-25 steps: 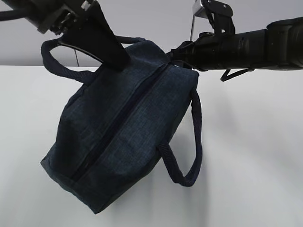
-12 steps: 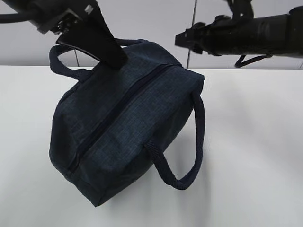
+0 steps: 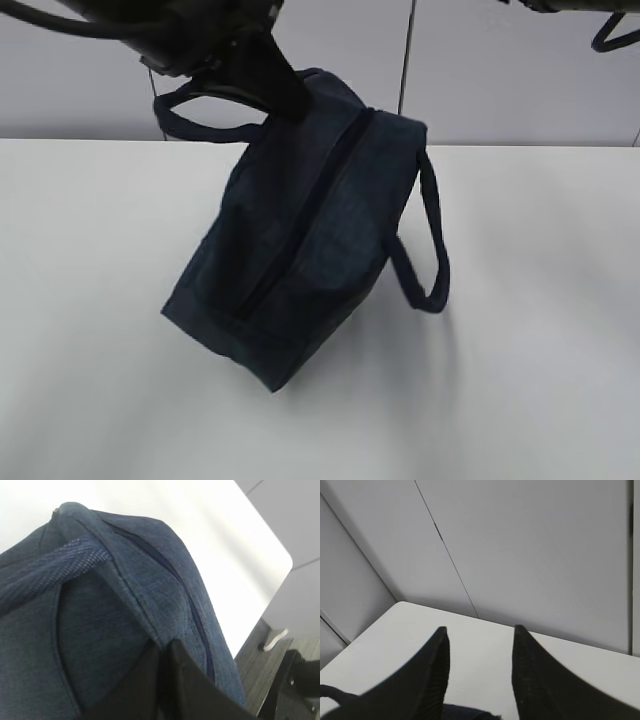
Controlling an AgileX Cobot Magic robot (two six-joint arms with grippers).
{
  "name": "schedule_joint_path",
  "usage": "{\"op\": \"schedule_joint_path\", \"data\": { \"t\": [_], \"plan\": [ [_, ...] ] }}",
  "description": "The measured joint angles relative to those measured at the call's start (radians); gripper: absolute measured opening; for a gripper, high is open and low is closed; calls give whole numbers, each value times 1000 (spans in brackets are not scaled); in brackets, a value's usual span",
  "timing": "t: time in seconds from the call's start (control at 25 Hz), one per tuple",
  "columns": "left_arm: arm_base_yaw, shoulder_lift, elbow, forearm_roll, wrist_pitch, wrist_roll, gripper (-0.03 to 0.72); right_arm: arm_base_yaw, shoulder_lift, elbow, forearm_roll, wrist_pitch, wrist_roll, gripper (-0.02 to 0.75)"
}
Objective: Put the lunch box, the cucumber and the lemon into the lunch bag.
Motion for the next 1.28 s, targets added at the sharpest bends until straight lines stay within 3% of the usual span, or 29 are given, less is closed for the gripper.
{"op": "schedule_joint_path", "data": {
  "t": [0.28,0.56,0.92,1.28],
  "plan": [
    [0,79,0,-145,-246,-31,-6,-1,-16,0,-101,12,87,314],
    [0,157,0,-199,-412,-62,-6,-2,-16,0,-146,29,121,314],
    [0,234,0,-214,-398,-66,-6,-2,-17,0,-154,44,125,314],
    [6,234,-6,-145,-353,-68,-6,-2,-17,0,-156,45,126,315]
  ]
}}
